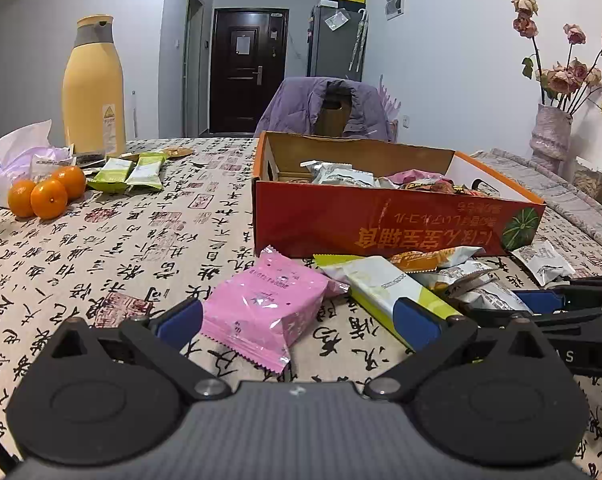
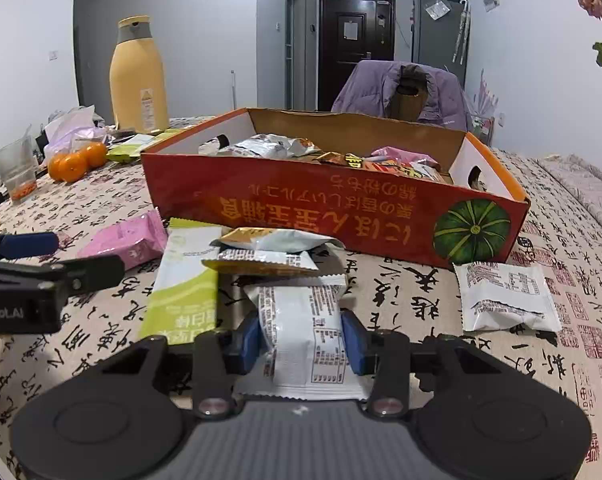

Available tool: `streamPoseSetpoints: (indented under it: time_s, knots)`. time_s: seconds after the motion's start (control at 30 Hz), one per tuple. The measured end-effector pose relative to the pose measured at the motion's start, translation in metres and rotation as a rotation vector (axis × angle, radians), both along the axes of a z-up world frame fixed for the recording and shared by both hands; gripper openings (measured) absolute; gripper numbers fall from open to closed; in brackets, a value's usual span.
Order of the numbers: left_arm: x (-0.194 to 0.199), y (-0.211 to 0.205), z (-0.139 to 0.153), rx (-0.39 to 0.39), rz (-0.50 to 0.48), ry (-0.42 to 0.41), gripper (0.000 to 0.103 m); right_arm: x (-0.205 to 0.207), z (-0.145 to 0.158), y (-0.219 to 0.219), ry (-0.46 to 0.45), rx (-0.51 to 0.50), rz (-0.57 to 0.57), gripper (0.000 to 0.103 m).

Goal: Organize snacks
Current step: 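Grasp a white packet with the right gripper while the left gripper grasps a pink packet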

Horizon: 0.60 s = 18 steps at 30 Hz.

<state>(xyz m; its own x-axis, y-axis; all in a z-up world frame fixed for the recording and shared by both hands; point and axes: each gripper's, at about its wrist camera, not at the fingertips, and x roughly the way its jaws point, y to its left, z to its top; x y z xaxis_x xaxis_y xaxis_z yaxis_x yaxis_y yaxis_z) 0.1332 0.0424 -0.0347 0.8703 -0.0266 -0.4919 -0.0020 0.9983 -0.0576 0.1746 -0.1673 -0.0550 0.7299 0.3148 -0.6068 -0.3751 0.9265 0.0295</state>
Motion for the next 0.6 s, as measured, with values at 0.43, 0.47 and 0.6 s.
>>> streamPoseSetpoints:
  time_s: [0.43, 0.47, 0.6]
  knots:
    - [0.003, 0.0, -0.002, 0.005, 0.004, 0.021, 0.103, -0.019, 0.013, -0.047, -0.094, 0.102, -0.127, 0.04]
    - [0.004, -0.001, -0.002, 0.007, 0.006, 0.023, 0.103, -0.02, 0.015, -0.052, -0.1, 0.11, -0.139, 0.04]
    - [0.004, -0.001, -0.002, 0.015, 0.009, 0.024, 0.103, -0.022, 0.018, -0.063, -0.116, 0.127, -0.169, 0.04]
